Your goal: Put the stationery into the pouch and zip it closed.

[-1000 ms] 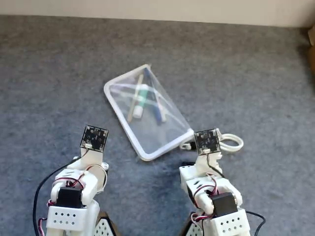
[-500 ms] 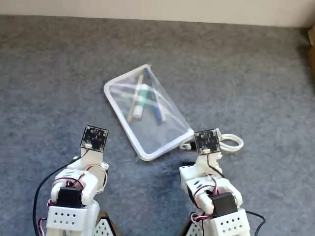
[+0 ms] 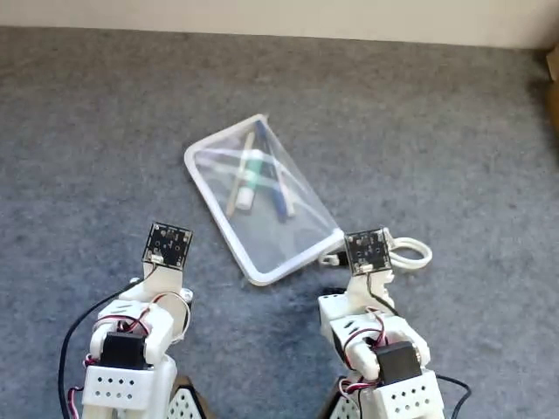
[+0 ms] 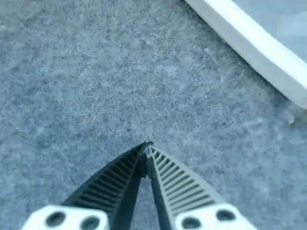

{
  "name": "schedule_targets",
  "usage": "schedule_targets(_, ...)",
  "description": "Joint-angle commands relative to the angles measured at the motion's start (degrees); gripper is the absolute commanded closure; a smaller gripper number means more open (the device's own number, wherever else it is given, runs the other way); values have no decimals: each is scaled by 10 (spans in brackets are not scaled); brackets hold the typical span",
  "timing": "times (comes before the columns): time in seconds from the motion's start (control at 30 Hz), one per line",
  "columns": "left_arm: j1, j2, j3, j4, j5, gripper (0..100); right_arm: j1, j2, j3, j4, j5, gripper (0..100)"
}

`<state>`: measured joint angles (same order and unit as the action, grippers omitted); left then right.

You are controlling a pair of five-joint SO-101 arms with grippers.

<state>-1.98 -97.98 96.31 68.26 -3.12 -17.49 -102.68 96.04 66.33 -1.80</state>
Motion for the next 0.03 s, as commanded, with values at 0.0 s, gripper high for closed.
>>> schedule_targets(0.0, -8, -10, 12, 4, 4, 995, 13, 10, 76, -7, 4, 995)
